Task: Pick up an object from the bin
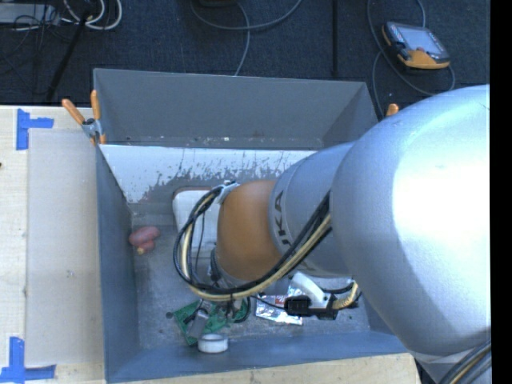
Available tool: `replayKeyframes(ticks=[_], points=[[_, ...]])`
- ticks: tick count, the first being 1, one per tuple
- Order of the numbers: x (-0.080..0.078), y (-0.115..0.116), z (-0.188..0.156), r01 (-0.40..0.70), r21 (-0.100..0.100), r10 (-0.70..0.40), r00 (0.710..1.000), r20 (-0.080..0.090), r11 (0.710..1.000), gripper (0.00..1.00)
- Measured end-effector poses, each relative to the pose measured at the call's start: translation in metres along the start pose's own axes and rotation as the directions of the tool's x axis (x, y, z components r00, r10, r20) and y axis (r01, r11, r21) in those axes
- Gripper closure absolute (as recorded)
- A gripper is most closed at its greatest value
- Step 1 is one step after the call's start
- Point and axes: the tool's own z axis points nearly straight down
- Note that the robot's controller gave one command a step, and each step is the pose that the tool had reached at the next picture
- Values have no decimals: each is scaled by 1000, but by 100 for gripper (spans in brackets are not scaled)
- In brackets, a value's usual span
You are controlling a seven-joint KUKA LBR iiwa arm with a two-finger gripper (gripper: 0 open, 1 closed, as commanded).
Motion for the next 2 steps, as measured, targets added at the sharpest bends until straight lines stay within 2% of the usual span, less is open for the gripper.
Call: replayKeyframes(ticks=[1, 2], points=[[0, 1, -2, 0, -3, 0, 1000, 0, 1000, 100], [6, -5, -213, 58, -7, -58, 998, 10, 998, 100]])
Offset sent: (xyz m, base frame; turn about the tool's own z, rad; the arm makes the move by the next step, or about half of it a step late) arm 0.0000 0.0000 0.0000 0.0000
